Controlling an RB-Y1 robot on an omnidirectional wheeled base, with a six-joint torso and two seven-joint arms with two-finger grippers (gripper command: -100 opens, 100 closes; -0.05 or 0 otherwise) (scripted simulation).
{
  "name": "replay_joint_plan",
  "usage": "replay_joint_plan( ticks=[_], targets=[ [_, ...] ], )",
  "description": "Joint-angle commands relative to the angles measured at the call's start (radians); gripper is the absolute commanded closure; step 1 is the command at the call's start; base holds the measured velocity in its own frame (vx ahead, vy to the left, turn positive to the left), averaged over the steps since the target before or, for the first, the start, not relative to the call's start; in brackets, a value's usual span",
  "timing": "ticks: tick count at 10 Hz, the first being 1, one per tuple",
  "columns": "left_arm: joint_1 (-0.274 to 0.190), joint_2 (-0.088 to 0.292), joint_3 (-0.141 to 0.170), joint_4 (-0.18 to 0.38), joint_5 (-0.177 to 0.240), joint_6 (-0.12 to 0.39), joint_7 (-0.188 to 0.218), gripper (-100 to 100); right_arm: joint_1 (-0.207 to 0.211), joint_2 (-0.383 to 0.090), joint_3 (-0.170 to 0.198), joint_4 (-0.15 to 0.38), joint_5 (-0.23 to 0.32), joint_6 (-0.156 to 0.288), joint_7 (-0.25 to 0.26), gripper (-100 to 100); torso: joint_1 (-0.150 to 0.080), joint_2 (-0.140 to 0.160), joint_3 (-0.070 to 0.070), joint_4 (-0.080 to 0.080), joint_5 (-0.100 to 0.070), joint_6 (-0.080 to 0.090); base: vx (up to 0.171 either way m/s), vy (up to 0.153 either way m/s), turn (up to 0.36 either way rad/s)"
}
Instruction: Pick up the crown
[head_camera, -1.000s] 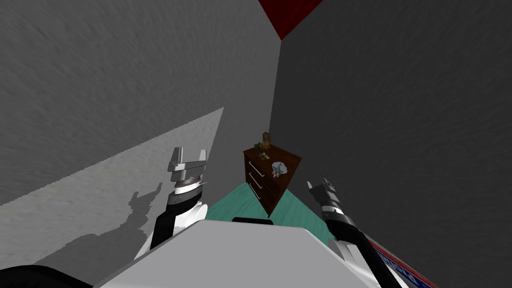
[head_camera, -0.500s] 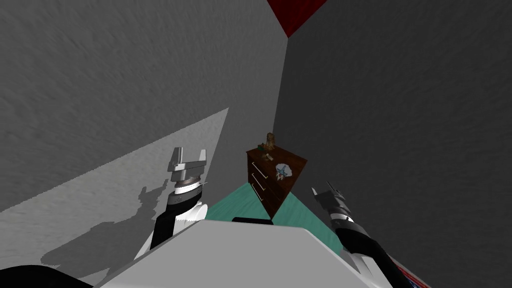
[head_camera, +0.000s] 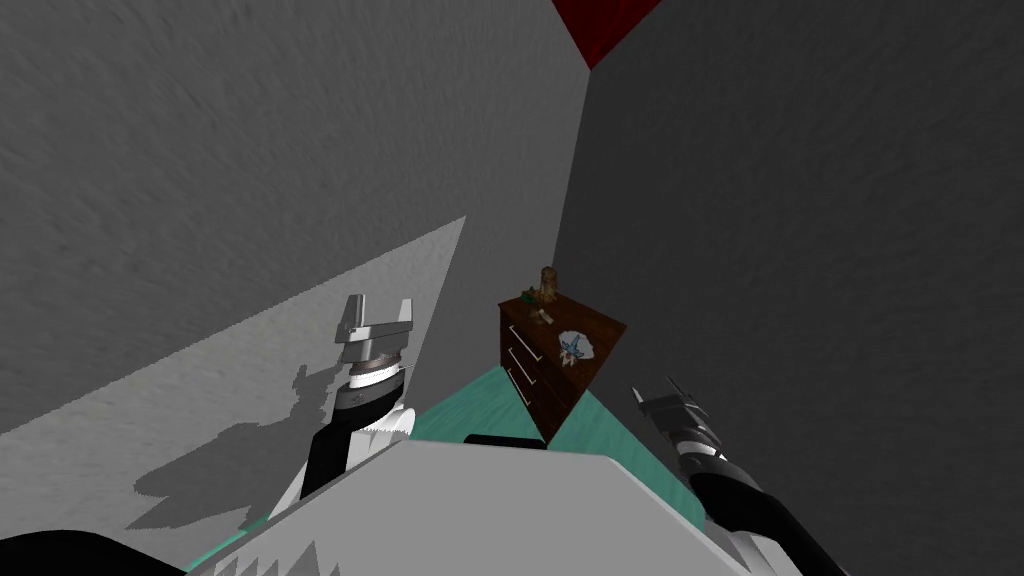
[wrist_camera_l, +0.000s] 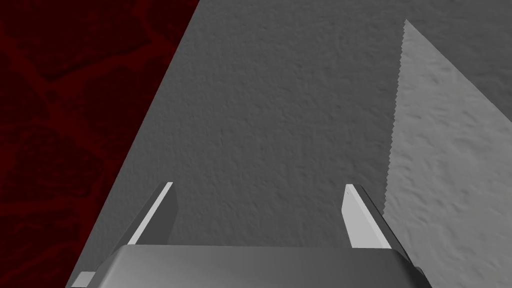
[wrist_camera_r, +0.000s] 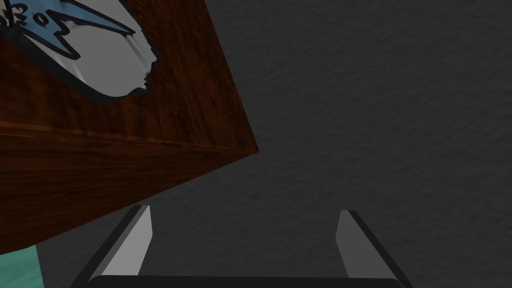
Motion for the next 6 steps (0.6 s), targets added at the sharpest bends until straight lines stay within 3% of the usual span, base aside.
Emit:
replay_joint_plan(
  ticks=[1,2,3,5,6],
  targets=[
    [0.000,0.000,0.000,0.000,0.000,0.000,0.000,0,0.021,0.001,-0.010,-0.005,-0.013,0.031,-0.050,-100,0.000,0.000,0.000,0.000,0.000,0.000,0.038,0.020,0.094],
    [0.000,0.000,0.000,0.000,0.000,0.000,0.000,0,0.021,0.001,-0.010,-0.005,-0.013,0.031,-0.062,-100,0.000,0.000,0.000,0.000,0.000,0.001,0.023,0.007,-0.021],
    [0.000,0.000,0.000,0.000,0.000,0.000,0.000,0,0.057,-0.002,-0.038,-0.014,-0.043,0.078,-0.099,-100,-0.001,0.000,0.000,0.000,0.000,0.001,0.038,0.019,0.206],
    [0.000,0.000,0.000,0.000,0.000,0.000,0.000,0,0.057,-0.002,-0.038,-0.014,-0.043,0.088,-0.141,-100,-0.001,-0.001,-0.001,0.000,0.000,0.001,0.032,0.012,0.053],
    [0.000,0.000,0.000,0.000,0.000,0.000,0.000,0,0.094,-0.004,-0.067,-0.023,-0.074,0.128,-0.176,-100,-0.001,0.000,0.000,0.000,0.000,0.001,0.043,0.024,0.199]
  ],
)
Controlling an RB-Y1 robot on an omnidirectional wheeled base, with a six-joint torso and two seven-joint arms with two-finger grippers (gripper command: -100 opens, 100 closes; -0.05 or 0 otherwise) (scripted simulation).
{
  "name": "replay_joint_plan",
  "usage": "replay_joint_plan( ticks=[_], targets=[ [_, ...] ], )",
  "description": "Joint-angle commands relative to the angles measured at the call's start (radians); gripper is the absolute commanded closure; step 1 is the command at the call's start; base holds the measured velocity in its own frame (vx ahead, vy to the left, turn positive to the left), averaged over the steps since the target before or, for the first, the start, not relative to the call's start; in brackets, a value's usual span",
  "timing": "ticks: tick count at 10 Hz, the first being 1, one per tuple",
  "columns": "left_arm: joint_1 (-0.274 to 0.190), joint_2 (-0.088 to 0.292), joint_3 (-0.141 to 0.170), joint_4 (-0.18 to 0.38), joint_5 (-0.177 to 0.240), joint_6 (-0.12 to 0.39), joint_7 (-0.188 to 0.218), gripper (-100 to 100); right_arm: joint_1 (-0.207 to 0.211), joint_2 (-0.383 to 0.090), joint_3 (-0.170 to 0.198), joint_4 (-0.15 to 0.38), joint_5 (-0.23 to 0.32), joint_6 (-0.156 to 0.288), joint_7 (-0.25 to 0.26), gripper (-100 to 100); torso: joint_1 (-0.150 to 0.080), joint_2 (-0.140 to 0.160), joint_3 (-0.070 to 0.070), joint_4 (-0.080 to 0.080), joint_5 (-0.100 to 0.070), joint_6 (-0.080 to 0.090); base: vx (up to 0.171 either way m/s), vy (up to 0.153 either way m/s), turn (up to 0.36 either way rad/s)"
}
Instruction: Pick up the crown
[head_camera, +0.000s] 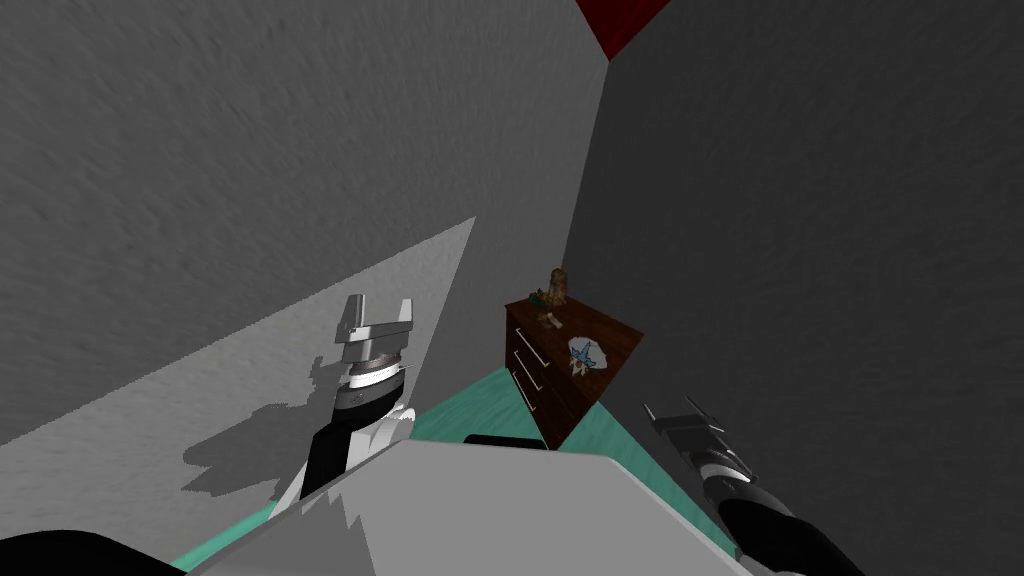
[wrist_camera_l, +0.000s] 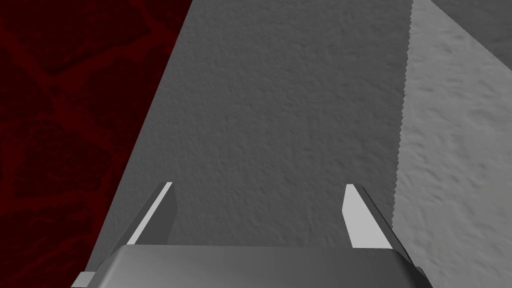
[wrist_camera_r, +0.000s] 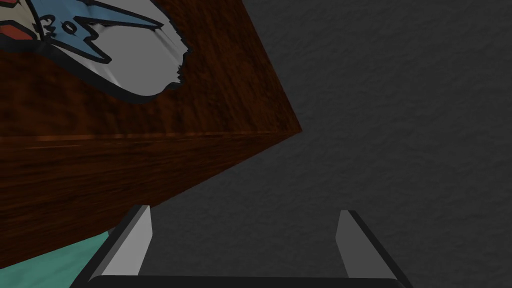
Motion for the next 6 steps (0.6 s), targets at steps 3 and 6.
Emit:
replay_joint_plan(
  ticks=[3,6],
  targets=[
    [0.000,0.000,0.000,0.000,0.000,0.000,0.000,0,0.057,-0.002,-0.039,-0.011,-0.047,0.083,-0.102,-100,0.000,0.001,0.000,0.000,0.000,0.001,0.033,0.020,0.103],
    [0.000,0.000,0.000,0.000,0.000,0.000,0.000,0,0.095,-0.002,-0.067,-0.021,-0.080,0.145,-0.181,-100,-0.001,0.001,0.000,0.000,0.000,0.001,0.040,0.013,0.103]
  ],
)
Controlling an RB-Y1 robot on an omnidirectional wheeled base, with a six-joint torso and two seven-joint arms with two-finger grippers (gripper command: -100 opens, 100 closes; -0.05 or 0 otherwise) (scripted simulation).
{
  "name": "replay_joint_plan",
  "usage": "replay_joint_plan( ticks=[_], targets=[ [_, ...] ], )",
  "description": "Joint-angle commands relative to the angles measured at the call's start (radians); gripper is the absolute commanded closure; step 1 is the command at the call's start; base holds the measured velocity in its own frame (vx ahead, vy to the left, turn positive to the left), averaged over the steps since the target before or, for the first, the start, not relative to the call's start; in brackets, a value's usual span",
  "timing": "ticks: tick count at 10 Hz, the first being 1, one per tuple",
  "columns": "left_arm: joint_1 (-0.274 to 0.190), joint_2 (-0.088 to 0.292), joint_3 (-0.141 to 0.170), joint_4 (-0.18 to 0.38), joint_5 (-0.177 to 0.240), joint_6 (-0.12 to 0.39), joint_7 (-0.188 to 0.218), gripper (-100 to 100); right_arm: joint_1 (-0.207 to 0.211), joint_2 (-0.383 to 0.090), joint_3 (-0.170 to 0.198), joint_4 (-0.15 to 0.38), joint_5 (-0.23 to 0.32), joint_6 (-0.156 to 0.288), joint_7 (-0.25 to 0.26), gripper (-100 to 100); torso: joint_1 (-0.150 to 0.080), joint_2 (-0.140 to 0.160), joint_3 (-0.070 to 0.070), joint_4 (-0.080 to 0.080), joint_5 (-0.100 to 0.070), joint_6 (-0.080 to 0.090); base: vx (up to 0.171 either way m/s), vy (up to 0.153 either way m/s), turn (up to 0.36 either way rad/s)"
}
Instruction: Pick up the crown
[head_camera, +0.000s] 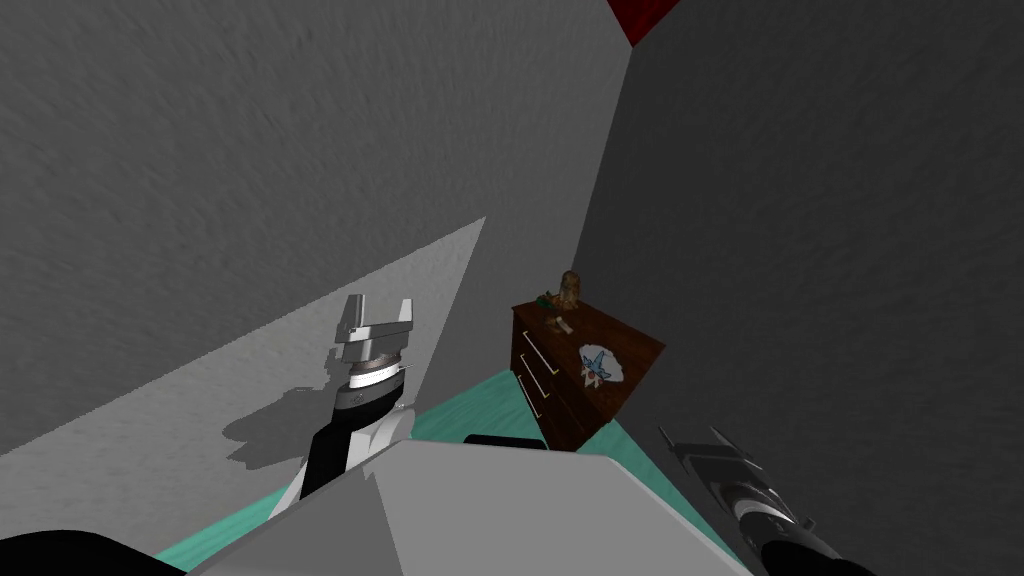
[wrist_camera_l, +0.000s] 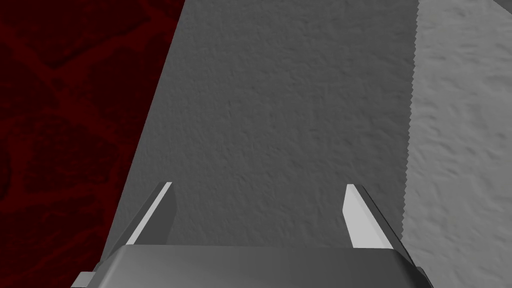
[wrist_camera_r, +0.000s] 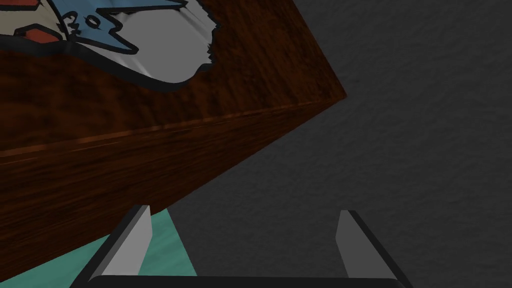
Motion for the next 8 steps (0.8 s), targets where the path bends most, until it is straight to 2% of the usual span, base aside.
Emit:
replay_joint_plan(
  ticks=[1,2,3,5,6,8],
  targets=[
    [0.000,0.000,0.000,0.000,0.000,0.000,0.000,0,0.005,0.007,-0.014,-0.011,-0.007,0.049,-0.050,-100,0.000,0.000,0.000,0.000,0.000,0.000,0.048,0.010,0.105],
    [0.000,0.000,0.000,0.000,0.000,0.000,0.000,0,0.005,0.007,-0.014,-0.011,-0.007,0.049,-0.068,-100,0.000,0.000,0.000,0.000,0.000,0.000,0.023,0.006,-0.012],
    [0.000,0.000,0.000,0.000,0.000,0.000,0.000,0,0.042,0.009,-0.041,-0.021,-0.040,0.093,-0.103,-100,0.000,0.001,0.000,0.000,0.000,0.001,0.049,0.022,0.237],
    [0.000,0.000,0.000,0.000,0.000,0.000,0.000,0,0.042,0.009,-0.041,-0.021,-0.040,0.109,-0.148,-100,0.000,0.000,0.000,0.000,0.000,0.001,0.040,0.009,0.034],
    [0.000,0.000,0.000,0.000,0.000,0.000,0.000,0,0.080,0.011,-0.069,-0.033,-0.073,0.155,-0.182,-100,0.000,0.001,0.000,0.000,0.000,0.001,0.045,0.010,0.197],
    [0.000,0.000,0.000,0.000,0.000,0.000,0.000,0,0.080,0.011,-0.069,-0.033,-0.073,0.169,-0.229,-100,0.000,0.000,0.000,0.000,0.000,0.001,0.039,0.003,0.059]
  ],
)
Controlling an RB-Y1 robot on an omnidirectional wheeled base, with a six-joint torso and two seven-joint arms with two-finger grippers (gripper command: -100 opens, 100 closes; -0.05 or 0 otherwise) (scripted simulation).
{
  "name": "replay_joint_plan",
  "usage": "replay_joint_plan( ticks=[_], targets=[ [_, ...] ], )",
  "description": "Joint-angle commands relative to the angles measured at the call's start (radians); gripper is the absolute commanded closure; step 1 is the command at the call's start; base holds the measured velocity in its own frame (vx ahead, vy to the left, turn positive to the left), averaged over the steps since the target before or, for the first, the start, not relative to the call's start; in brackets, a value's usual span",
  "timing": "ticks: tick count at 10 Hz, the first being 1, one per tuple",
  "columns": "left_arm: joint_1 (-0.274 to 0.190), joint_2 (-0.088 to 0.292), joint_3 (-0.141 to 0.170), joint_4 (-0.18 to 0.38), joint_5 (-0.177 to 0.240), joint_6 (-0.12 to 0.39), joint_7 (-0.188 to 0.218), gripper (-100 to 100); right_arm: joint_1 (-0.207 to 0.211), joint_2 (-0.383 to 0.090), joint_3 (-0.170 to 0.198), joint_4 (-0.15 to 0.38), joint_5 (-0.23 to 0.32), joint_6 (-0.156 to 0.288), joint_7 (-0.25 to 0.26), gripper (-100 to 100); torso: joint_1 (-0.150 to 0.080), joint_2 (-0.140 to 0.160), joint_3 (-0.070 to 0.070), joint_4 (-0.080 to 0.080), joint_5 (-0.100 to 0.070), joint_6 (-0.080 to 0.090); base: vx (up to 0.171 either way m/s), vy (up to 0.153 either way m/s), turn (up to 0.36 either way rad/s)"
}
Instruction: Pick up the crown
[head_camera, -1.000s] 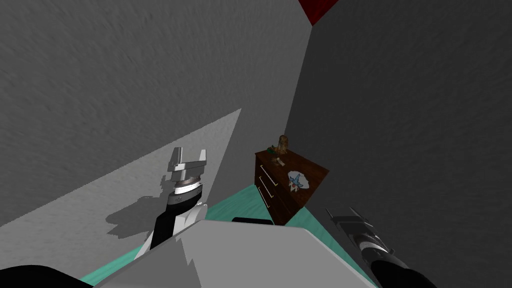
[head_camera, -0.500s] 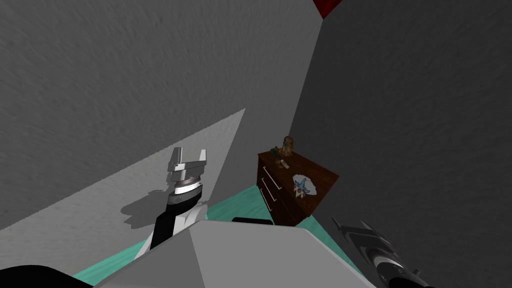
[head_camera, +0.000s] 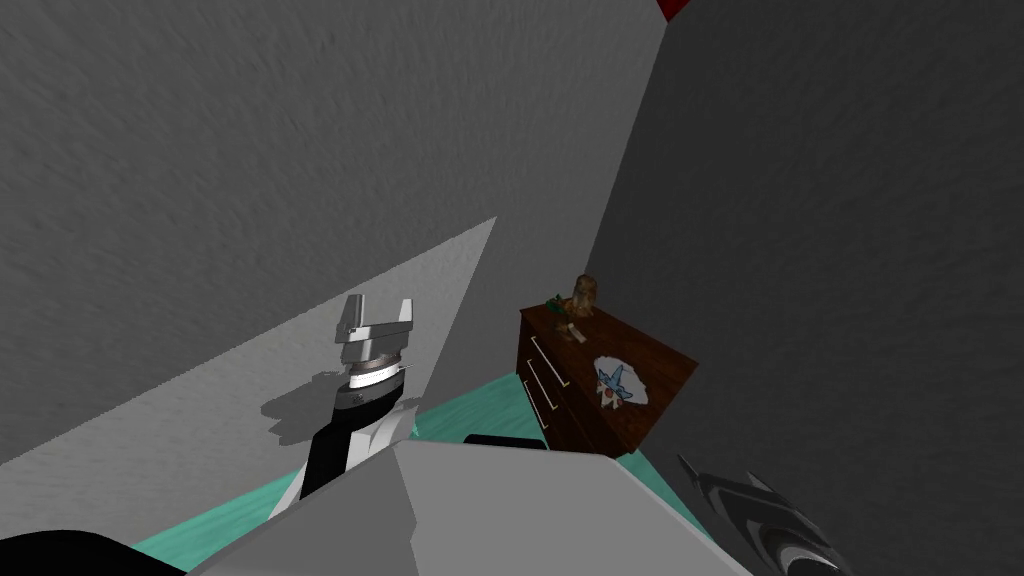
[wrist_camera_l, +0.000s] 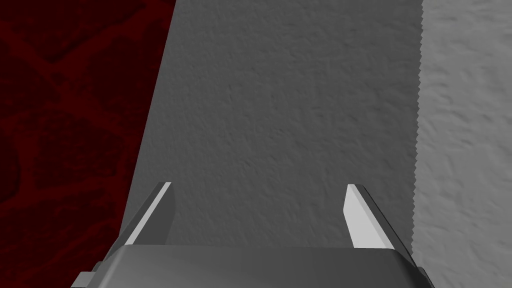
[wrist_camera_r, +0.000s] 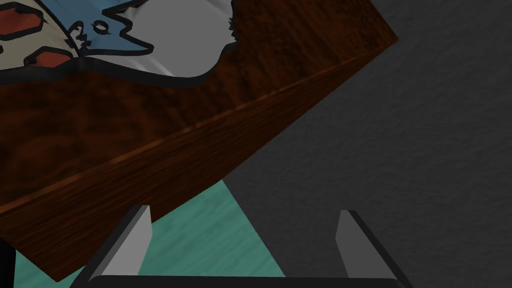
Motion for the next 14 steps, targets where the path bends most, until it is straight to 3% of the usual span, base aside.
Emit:
replay_joint_plan(
  ticks=[1,3,4,6,7,9,10,12,13,14],
  targets=[
    [0.000,0.000,0.000,0.000,0.000,0.000,0.000,0,0.039,0.002,-0.028,-0.013,-0.035,0.050,-0.050,-100,0.000,0.000,0.000,0.000,0.000,0.000,0.052,0.025,0.200],
    [0.000,0.000,0.000,0.000,0.000,0.000,0.000,0,0.039,0.002,-0.028,-0.013,-0.035,0.063,-0.096,-100,0.000,-0.001,-0.001,0.000,0.000,0.000,0.046,0.004,0.047],
    [0.000,0.000,0.000,0.000,0.000,0.000,0.000,0,0.075,0.006,-0.054,-0.024,-0.069,0.110,-0.130,-100,0.000,0.000,0.000,0.000,0.000,0.000,0.053,0.007,0.218],
    [0.000,0.000,0.000,0.000,0.000,0.000,0.000,0,0.075,0.006,-0.054,-0.024,-0.069,0.122,-0.174,-100,0.000,-0.001,-0.001,0.000,0.000,0.000,0.045,0.002,0.041],
    [0.000,0.000,0.000,0.000,0.000,0.000,0.000,0,0.111,0.009,-0.079,-0.036,-0.102,0.171,-0.211,-100,0.000,0.000,0.000,0.000,0.000,0.000,0.053,0.010,0.188],
    [0.000,0.000,0.000,0.000,0.000,0.000,0.000,0,0.111,0.009,-0.079,-0.036,-0.102,0.180,-0.252,-100,0.000,-0.001,-0.001,0.000,0.000,0.000,0.045,0.002,0.052],
    [0.000,0.000,0.000,0.000,0.000,0.000,0.000,0,0.146,0.014,-0.103,-0.048,-0.135,0.226,-0.286,-100,0.000,0.000,0.000,0.000,0.000,0.000,0.050,0.013,0.207],
    [0.000,0.000,0.000,0.000,0.000,0.000,0.000,0,0.146,0.014,-0.103,-0.048,-0.135,0.237,-0.327,-100,0.000,-0.001,-0.001,0.000,0.000,0.000,0.042,-0.005,0.038],
    [0.000,0.000,0.000,0.000,0.000,0.000,0.000,0,0.180,0.018,-0.125,-0.060,-0.167,0.281,-0.361,-100,0.000,0.000,0.000,0.000,0.000,0.000,0.059,0.002,0.176],
    [0.000,0.000,0.000,0.000,0.000,0.000,0.000,0,0.180,0.018,-0.125,-0.060,-0.167,0.294,-0.388,-100,0.000,-0.001,-0.001,0.000,0.000,-0.001,0.061,0.003,0.126]
  ],
)
